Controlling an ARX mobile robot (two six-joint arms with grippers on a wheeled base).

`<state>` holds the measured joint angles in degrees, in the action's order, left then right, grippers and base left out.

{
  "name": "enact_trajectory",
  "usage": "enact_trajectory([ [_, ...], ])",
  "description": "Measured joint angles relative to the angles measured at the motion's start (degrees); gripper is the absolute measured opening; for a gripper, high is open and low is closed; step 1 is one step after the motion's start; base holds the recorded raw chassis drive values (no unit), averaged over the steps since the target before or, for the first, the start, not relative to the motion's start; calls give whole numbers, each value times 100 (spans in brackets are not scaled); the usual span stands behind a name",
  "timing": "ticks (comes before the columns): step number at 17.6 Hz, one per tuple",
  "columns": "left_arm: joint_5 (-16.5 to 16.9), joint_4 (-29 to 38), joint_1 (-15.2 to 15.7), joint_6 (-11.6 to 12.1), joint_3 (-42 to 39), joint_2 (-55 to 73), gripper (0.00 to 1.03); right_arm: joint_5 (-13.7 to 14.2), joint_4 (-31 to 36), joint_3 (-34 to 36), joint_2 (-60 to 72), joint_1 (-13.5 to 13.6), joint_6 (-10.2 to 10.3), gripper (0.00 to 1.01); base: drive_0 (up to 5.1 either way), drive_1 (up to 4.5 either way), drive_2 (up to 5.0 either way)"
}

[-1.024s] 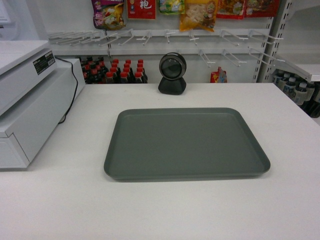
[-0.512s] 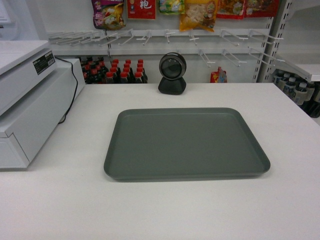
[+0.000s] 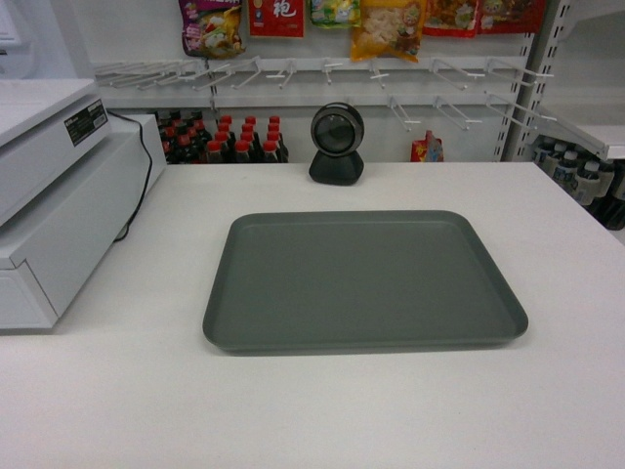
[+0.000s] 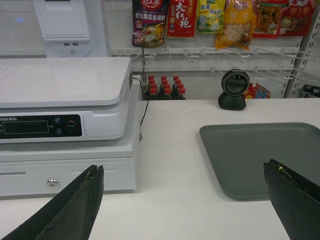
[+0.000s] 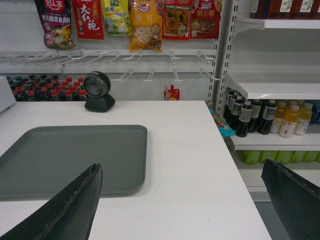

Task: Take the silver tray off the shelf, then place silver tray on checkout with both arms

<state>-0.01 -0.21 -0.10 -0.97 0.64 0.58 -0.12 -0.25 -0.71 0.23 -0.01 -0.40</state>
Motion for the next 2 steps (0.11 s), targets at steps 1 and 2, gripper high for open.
enact_trajectory([
  [1, 0, 0, 0, 0, 0, 0, 98, 0, 0, 0, 0, 0, 0, 98, 0, 0, 0],
  [2, 0, 0, 0, 0, 0, 0, 98, 0, -2, 0, 0, 0, 0, 98, 0, 0, 0],
])
